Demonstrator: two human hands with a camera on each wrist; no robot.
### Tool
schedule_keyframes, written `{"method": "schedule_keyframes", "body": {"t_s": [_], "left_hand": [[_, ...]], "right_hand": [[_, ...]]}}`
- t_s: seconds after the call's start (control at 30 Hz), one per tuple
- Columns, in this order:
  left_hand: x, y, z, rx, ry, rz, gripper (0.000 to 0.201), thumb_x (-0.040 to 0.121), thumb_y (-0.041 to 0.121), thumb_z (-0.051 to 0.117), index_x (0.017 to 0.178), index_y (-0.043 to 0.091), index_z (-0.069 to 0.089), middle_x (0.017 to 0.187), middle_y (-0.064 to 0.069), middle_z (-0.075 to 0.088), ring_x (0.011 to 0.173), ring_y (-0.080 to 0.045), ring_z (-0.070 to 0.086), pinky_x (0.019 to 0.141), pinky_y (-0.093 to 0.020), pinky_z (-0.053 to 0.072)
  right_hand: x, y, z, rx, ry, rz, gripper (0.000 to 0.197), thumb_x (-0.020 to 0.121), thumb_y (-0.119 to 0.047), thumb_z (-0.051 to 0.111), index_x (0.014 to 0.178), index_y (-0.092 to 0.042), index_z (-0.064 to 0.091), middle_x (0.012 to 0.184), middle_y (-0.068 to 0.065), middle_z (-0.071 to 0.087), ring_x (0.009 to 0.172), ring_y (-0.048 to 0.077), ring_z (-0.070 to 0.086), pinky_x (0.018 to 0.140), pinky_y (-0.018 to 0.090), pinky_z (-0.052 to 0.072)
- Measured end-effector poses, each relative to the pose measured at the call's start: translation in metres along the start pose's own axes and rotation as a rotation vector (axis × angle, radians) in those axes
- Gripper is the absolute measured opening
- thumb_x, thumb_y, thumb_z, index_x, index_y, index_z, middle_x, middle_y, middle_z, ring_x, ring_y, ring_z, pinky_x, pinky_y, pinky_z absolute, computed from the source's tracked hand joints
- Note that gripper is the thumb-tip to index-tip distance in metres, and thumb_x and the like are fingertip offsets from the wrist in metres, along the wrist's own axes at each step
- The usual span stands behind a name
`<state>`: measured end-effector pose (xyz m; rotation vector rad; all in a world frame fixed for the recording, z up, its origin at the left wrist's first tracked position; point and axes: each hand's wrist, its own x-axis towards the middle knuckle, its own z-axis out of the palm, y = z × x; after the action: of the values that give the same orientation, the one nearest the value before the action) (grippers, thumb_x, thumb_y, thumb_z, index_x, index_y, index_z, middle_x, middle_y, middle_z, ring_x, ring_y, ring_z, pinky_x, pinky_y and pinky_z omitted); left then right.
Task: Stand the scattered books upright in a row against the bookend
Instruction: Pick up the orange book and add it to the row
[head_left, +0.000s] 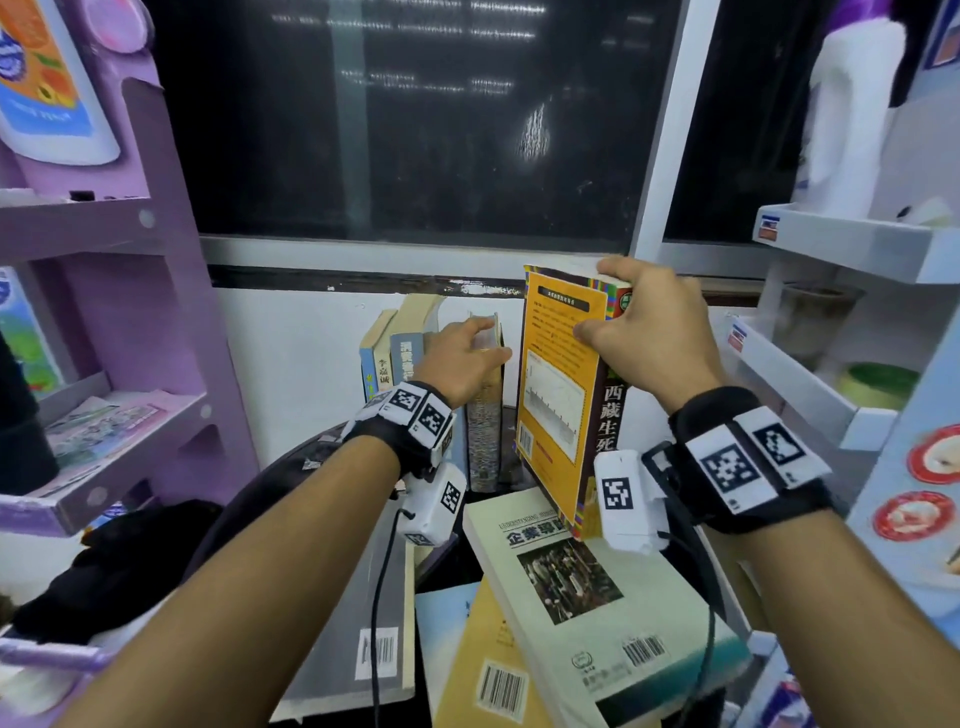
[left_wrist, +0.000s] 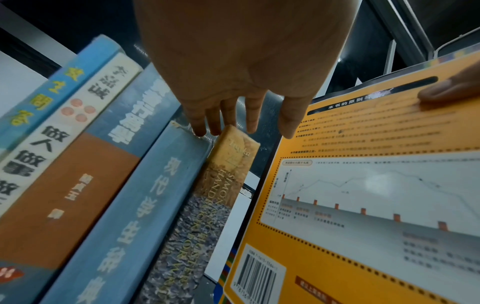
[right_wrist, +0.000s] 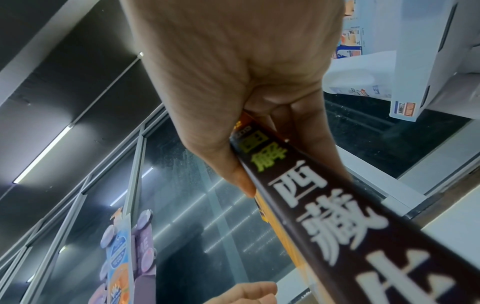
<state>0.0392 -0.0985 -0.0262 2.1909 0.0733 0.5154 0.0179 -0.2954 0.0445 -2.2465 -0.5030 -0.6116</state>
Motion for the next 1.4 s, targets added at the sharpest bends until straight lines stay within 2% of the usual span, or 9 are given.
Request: {"method": "schedule_keyframes", "body": {"t_s": [0.07, 0.13, 0.2, 0.37, 0.47, 0.7, 0.87, 1.13, 1.4], "left_hand": [[0.009, -0.004, 0.003, 0.036, -0.003, -0.005, 0.056, 0.091, 0.034, 0.060, 0.142, 0.020, 0.042, 0.147, -0.007, 0.041, 0.133, -0.021, 0.041, 0.111, -0.038, 0.033], [0.016, -0.008, 0.005, 0.076, -0.006, -0.005, 0.058, 0.090, 0.036, 0.060, 0.142, 0.020, 0.042, 0.147, -0.007, 0.041, 0.134, -0.022, 0.039, 0.112, -0.040, 0.032], [0.023, -0.011, 0.006, 0.119, -0.011, 0.007, 0.057, 0.090, 0.036, 0.060, 0.141, 0.019, 0.043, 0.147, -0.008, 0.040, 0.135, -0.023, 0.038, 0.113, -0.039, 0.030], [0.034, -0.019, 0.009, 0.289, -0.066, 0.042, 0.061, 0.090, 0.037, 0.059, 0.145, 0.020, 0.038, 0.152, -0.005, 0.032, 0.137, -0.022, 0.033, 0.110, -0.032, 0.026], [0.035, -0.022, 0.008, 0.354, -0.101, 0.049, 0.063, 0.091, 0.041, 0.055, 0.147, 0.024, 0.033, 0.156, -0.002, 0.025, 0.140, -0.022, 0.028, 0.112, -0.034, 0.022], [0.033, -0.022, 0.002, 0.384, -0.155, 0.092, 0.072, 0.087, 0.033, 0.061, 0.150, 0.024, 0.027, 0.157, 0.000, 0.020, 0.142, -0.019, 0.024, 0.113, -0.032, 0.019], [0.031, -0.021, 0.000, 0.411, -0.178, 0.091, 0.074, 0.089, 0.034, 0.059, 0.151, 0.024, 0.021, 0.159, 0.000, 0.016, 0.144, -0.019, 0.020, 0.114, -0.032, 0.017], [0.029, -0.019, 0.000, 0.425, -0.169, 0.110, 0.073, 0.091, 0.032, 0.060, 0.152, 0.022, 0.020, 0.157, -0.001, 0.019, 0.143, -0.020, 0.021, 0.114, -0.031, 0.019], [0.031, -0.021, -0.001, 0.419, -0.175, 0.126, 0.074, 0.090, 0.031, 0.062, 0.151, 0.021, 0.022, 0.156, -0.002, 0.022, 0.142, -0.020, 0.024, 0.114, -0.035, 0.022]], "right_hand": [[0.007, 0.004, 0.008, -0.004, 0.003, 0.001, 0.053, 0.085, -0.021, 0.072, 0.134, -0.020, 0.054, 0.095, -0.004, 0.062, 0.093, 0.017, 0.064, 0.084, 0.037, 0.056], [0.014, 0.008, 0.018, -0.002, 0.000, 0.003, 0.055, 0.085, -0.023, 0.072, 0.136, -0.019, 0.052, 0.102, -0.002, 0.066, 0.095, 0.017, 0.064, 0.085, 0.036, 0.056], [0.021, 0.011, 0.029, -0.005, 0.002, 0.016, 0.055, 0.086, -0.024, 0.071, 0.136, -0.020, 0.051, 0.110, 0.001, 0.067, 0.100, 0.019, 0.063, 0.086, 0.037, 0.056], [0.034, 0.019, 0.057, -0.002, 0.043, 0.050, 0.050, 0.087, -0.021, 0.068, 0.135, -0.021, 0.053, 0.101, 0.002, 0.066, 0.096, 0.023, 0.064, 0.084, 0.043, 0.057], [0.041, 0.022, 0.074, -0.002, 0.061, 0.066, 0.053, 0.085, -0.023, 0.067, 0.136, -0.023, 0.051, 0.110, 0.006, 0.068, 0.099, 0.026, 0.064, 0.085, 0.045, 0.056], [0.054, 0.021, 0.098, -0.012, 0.063, 0.104, 0.056, 0.085, -0.022, 0.066, 0.138, -0.026, 0.049, 0.115, 0.010, 0.064, 0.108, 0.029, 0.058, 0.088, 0.046, 0.054], [0.053, 0.017, 0.114, -0.054, 0.066, 0.103, 0.061, 0.079, -0.032, 0.063, 0.137, -0.032, 0.043, 0.110, 0.006, 0.066, 0.099, 0.029, 0.064, 0.079, 0.048, 0.058], [0.054, 0.027, 0.126, -0.028, 0.072, 0.142, 0.055, 0.087, -0.027, 0.064, 0.139, -0.028, 0.048, 0.108, 0.011, 0.068, 0.098, 0.032, 0.062, 0.080, 0.042, 0.053], [0.051, 0.033, 0.144, 0.035, 0.048, 0.114, 0.056, 0.086, -0.029, 0.063, 0.139, -0.029, 0.048, 0.106, 0.014, 0.069, 0.098, 0.034, 0.063, 0.084, 0.045, 0.055]]}}
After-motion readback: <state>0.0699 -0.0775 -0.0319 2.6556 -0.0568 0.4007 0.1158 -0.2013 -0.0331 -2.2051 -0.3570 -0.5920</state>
